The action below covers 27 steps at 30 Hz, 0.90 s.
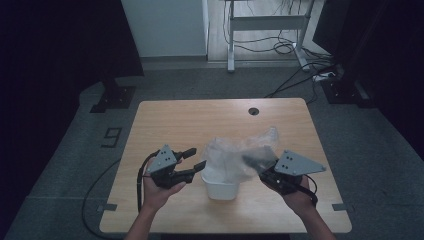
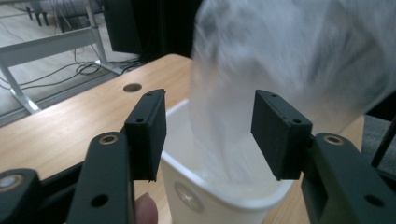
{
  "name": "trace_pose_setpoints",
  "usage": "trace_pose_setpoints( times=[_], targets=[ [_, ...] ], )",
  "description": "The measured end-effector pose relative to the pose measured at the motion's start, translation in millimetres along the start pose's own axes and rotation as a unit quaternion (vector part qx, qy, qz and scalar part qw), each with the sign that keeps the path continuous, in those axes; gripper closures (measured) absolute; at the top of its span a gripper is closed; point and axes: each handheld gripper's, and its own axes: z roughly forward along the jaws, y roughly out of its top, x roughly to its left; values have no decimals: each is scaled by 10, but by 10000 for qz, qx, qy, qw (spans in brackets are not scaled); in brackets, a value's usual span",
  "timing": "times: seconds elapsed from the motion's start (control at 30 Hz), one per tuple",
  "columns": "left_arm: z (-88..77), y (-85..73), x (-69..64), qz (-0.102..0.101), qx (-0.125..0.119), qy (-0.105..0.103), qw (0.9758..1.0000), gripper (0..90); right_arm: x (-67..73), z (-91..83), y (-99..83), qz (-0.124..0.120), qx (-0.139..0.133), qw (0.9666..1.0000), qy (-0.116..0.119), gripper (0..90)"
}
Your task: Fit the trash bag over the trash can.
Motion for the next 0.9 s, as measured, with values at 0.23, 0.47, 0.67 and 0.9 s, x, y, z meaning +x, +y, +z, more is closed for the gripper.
trace_pose_setpoints(
  times=[0.23, 0.47, 0.67, 0.9],
  targets=[
    [152, 161, 50, 225, -7, -373, 9991, 710, -27, 61, 30, -115, 136, 9998, 123, 885],
    [209, 48, -63, 365, 35, -293, 9989, 900, -64, 117, -56, -73, 226, 9997, 88, 865],
    [177, -58, -101, 273, 45, -277, 9992, 900, -93, 131, -131, 23, 270, 9996, 43, 840],
    [150, -208, -170, 306, 179, -155, 9993, 900, -144, 192, -189, 259, 386, 9988, -144, 658]
  ],
)
